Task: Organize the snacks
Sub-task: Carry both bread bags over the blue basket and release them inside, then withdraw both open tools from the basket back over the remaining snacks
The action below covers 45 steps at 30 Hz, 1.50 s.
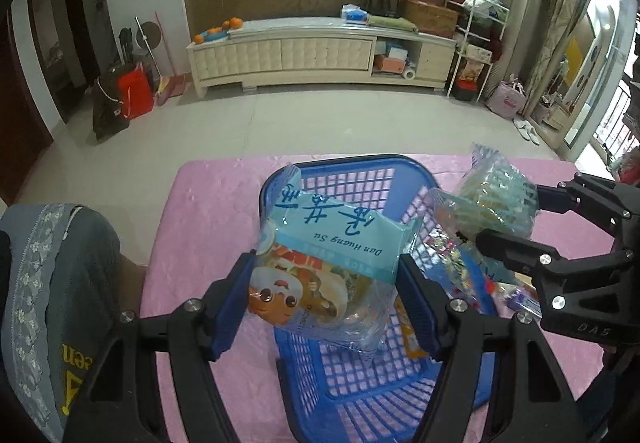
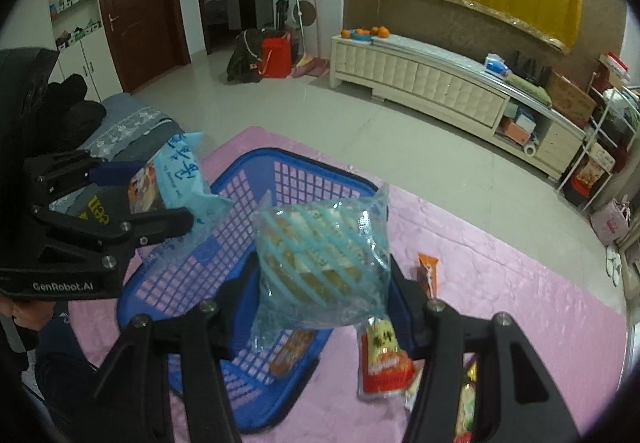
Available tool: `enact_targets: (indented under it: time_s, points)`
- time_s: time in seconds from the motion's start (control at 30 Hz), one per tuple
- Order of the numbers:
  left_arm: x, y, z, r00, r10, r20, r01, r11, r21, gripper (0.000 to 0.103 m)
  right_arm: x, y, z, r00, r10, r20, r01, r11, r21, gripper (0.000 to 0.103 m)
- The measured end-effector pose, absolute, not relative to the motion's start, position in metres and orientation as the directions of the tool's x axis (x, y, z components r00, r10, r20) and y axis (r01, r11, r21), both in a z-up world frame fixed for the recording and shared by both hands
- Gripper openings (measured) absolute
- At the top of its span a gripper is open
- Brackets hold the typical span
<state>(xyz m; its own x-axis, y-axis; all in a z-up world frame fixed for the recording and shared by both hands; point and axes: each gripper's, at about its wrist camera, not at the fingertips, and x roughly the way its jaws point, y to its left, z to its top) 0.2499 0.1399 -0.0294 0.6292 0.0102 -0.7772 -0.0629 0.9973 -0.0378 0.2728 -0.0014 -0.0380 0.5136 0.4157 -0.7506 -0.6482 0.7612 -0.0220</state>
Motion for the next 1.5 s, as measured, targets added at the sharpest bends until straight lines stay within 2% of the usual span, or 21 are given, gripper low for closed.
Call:
enact_targets:
  time_s: [0.27,0.7,0.87,1.0,1.3,1.5]
  points:
    - [0.283,0.147,-0.047,0.599,0.012,-0.801,-0.059,0.998,-0.030,0.069,0.303,0.007,-0.057,0.473,0.402,-0.784,-0.658,0.753,-0.011,0.062]
    - [0.304,0.145,-0.051,0.568,0.006,-0.823,-0.016,1.000,-0.004,0.071,0.314,0.022,-0.057,0.496,0.410,-0.765,-0.701,0.710,-0.073,0.063]
    - [0.300,0.142,-0.049,0.592,0.024,-0.805,0.008,0.999,0.036,0.082,0.321,0.028,-0.060,0.502,0.379,-0.777,-0.692,0.716,-0.098,0.075]
    - [0.297,0.145,-0.045,0.589,0.046,-0.807,-0.016,0.999,0.046,0.082,0.322,0.026,-0.056,0.528,0.358,-0.770,-0.669,0.734,-0.118,0.085]
    - [0.265,0.145,-0.024,0.606,-0.008,-0.795,-0.051,0.998,-0.049,0.082,0.302,-0.002,-0.026,0.545,0.360,-0.758,-0.612,0.788,-0.066,0.086]
    - [0.237,0.122,-0.003,0.633,-0.028,-0.774,-0.022,0.998,-0.054,0.082,0.280,-0.018,-0.010,0.544,0.366,-0.755,-0.586,0.809,-0.030,0.086]
